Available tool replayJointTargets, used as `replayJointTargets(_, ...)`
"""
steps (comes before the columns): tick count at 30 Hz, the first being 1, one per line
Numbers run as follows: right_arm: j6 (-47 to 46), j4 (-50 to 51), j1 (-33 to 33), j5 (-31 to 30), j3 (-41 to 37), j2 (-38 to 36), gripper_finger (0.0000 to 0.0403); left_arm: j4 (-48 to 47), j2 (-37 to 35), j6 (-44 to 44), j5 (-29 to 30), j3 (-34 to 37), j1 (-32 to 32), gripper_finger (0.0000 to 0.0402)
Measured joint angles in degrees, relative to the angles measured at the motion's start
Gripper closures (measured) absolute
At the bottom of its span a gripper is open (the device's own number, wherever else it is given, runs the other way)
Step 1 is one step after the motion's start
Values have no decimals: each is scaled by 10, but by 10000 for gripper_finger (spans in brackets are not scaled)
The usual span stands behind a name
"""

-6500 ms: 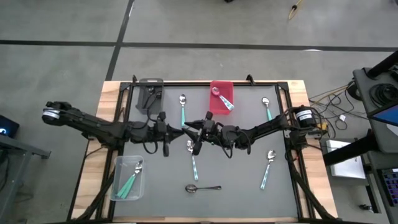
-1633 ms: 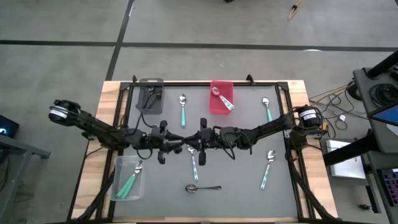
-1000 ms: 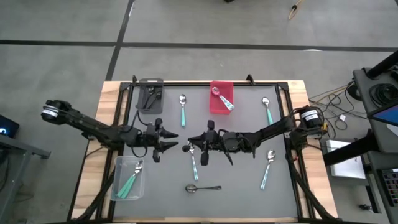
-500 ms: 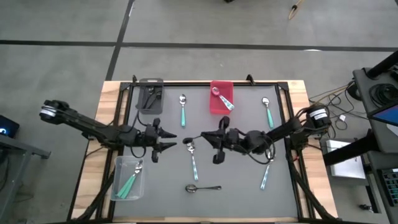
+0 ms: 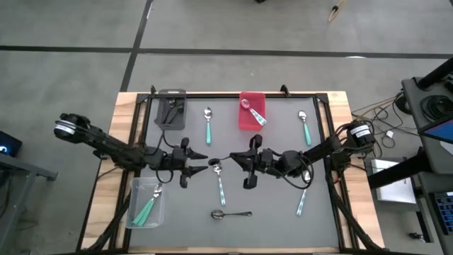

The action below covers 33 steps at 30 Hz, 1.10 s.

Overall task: Sort silverware by color (type)
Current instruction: Put the black spoon into the black bin

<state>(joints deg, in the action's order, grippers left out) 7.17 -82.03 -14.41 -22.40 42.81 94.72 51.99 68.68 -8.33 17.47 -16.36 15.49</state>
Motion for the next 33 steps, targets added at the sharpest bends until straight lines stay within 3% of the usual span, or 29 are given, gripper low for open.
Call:
replayJointTargets(7,1,0,0,1,0,0,394,99,84,8,2,-4,-2,212)
replayJointTargets(13,3,-1,0,1,0,0,394,117,148,15,47,-29,-3,219)
replayJointTargets(17,4,0,0,1,0,0,394,122,169,21,51,-43,-3,260)
replayJointTargets(24,8,5,0,4,0,0,394,123,167,19,51,-49,-3,387)
replayJointTargets(33,-42,61,0,-4,2,-2,374,88,152,-2,57,-47,-3,399)
